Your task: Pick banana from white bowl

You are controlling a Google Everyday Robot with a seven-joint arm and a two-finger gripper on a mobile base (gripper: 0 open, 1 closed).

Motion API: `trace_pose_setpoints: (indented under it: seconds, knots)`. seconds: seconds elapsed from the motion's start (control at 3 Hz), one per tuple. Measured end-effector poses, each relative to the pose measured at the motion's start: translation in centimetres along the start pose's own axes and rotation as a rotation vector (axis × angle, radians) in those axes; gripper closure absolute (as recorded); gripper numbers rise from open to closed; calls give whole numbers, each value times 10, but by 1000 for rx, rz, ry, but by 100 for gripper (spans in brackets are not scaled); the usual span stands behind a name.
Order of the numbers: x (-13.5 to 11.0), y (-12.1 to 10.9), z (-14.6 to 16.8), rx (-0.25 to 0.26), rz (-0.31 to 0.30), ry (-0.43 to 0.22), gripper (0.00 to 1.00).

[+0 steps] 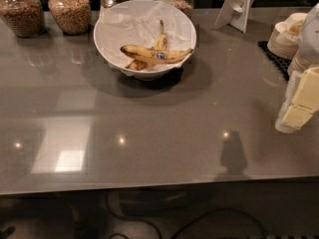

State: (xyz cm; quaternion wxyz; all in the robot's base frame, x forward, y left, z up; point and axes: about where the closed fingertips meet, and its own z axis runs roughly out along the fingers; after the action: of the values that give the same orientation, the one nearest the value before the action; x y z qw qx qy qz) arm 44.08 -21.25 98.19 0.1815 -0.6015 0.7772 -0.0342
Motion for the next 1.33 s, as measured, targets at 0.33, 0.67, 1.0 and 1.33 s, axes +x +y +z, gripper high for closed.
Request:
trace_pose_setpoints:
  seconds: [0.33, 0.67, 1.0, 1.33]
  knots:
    - [-13, -7, -7, 57, -8, -73, 0]
    - [-35, -26, -11, 126, -24, -169, 0]
    - [-69, -51, -9, 187, -55, -295, 0]
    - [-108, -73, -1, 235, -98, -404, 0]
